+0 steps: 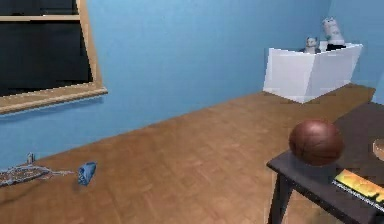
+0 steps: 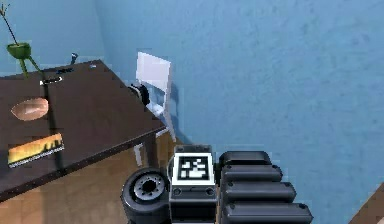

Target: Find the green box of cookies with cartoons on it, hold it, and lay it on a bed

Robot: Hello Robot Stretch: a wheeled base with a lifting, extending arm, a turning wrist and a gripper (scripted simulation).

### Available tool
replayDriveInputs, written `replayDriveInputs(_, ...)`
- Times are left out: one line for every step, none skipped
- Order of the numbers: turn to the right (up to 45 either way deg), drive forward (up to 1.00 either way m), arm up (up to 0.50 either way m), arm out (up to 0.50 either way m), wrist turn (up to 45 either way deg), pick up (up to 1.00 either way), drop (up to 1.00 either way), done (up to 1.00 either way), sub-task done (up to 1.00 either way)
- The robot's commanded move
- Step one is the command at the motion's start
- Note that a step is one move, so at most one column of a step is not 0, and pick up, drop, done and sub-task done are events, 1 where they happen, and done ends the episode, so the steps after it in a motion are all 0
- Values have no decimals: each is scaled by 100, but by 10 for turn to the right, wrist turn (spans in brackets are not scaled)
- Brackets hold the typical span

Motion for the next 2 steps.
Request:
replayDriveInputs(-180,0,0,0,0,0,0,0,0)
replayDriveInputs(0,80,0,0,0,0,0,0,0)
